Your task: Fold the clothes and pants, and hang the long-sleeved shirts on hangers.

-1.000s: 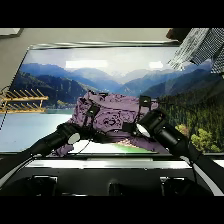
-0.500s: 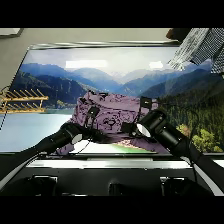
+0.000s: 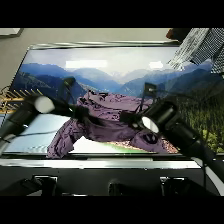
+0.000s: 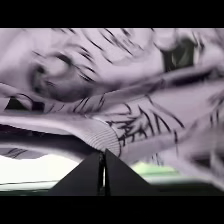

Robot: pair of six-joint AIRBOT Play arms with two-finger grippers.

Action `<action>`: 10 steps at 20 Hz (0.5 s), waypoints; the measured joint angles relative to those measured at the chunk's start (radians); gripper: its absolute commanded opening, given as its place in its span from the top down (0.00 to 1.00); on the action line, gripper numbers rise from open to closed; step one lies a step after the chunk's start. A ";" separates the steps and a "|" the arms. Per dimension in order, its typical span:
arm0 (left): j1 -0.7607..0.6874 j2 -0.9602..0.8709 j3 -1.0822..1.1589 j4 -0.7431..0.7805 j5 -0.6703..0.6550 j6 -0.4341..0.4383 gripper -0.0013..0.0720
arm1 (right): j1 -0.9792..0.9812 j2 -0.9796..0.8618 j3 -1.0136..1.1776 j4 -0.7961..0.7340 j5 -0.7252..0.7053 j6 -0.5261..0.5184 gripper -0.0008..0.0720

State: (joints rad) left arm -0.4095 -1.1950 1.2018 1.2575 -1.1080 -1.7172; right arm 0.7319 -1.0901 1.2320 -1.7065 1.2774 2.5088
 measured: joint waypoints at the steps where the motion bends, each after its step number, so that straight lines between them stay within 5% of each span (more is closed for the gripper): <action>1: 0.027 0.011 0.058 -0.026 -0.049 0.018 0.95 | 0.000 0.001 0.050 -0.002 0.006 -0.020 0.95; 10: 0.100 0.079 0.534 -0.110 -0.368 0.003 0.95 | 0.000 0.001 0.529 0.003 0.172 -0.208 0.95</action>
State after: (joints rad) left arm -0.3092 -1.1164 1.7359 1.1473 -1.4761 -1.7145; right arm 0.7319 -1.0889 1.7615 -1.7039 1.4490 2.3013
